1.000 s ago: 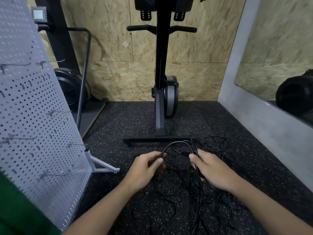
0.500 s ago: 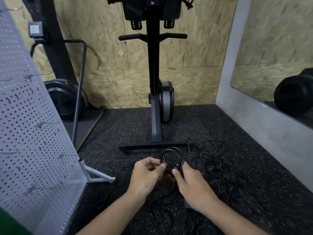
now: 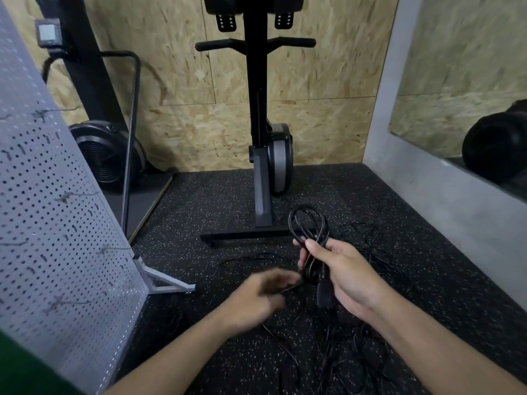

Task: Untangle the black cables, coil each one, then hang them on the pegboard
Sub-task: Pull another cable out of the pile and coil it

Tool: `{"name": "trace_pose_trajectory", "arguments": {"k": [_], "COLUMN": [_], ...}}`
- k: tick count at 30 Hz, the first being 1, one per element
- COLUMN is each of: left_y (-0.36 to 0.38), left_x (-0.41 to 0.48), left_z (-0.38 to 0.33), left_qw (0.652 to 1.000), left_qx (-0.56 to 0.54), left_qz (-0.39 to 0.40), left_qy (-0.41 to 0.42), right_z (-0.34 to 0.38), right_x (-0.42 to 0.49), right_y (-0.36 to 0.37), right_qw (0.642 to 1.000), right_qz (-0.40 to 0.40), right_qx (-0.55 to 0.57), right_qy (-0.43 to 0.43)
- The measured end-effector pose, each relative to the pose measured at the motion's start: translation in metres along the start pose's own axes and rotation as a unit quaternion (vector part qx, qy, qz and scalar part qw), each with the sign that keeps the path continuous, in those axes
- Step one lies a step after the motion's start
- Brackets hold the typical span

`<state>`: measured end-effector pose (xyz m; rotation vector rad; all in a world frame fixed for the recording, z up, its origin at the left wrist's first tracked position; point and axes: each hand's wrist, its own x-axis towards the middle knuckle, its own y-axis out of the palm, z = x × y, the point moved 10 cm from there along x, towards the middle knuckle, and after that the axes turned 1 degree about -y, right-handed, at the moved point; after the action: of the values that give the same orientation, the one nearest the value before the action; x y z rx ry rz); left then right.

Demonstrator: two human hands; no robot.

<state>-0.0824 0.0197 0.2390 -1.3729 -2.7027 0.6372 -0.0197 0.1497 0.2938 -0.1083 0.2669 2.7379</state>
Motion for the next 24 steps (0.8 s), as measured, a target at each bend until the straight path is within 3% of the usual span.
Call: {"name": "trace_pose_trajectory", "arguments": {"k": [3, 5, 7, 9, 12, 14, 16, 21, 24], "left_y": [0.025, 0.021, 0.009, -0.006, -0.020, -0.022, -0.028, -0.050, -0.050], "left_x": [-0.001, -0.001, -0.002, -0.003, -0.006, -0.007, -0.010, -0.018, -0.017], "left_z": [0.005, -0.001, -0.003, -0.008, -0.025, -0.036, -0.047, -0.057, -0.050], "left_qw": [0.993, 0.991, 0.991, 0.986, 0.964, 0.949, 0.940, 0.930, 0.933], "left_qx": [0.105, 0.127, 0.127, 0.164, 0.233, 0.257, 0.252, 0.202, 0.199], "left_qz": [0.056, 0.040, 0.022, -0.007, -0.064, -0.092, -0.127, -0.204, -0.204], "left_qy": [0.016, 0.028, 0.024, 0.042, 0.111, 0.157, 0.192, 0.229, 0.218], "right_z": [-0.003, 0.001, 0.010, 0.011, -0.021, -0.039, -0.050, -0.056, -0.053], "right_x": [-0.002, 0.001, 0.004, 0.007, 0.005, 0.002, 0.003, -0.002, -0.009], "right_y": [0.009, -0.003, -0.030, -0.047, -0.034, -0.016, -0.002, 0.011, 0.022], "right_qw": [0.997, 1.000, 0.993, 0.960, 0.890, 0.853, 0.854, 0.896, 0.862], "right_qz": [0.043, 0.001, -0.074, -0.100, 0.002, 0.070, 0.107, 0.142, 0.196], "right_qx": [0.056, 0.024, -0.082, -0.259, -0.455, -0.514, -0.505, -0.406, -0.461], "right_qy": [0.017, -0.012, -0.047, -0.042, 0.041, 0.056, 0.060, 0.113, 0.081]}}
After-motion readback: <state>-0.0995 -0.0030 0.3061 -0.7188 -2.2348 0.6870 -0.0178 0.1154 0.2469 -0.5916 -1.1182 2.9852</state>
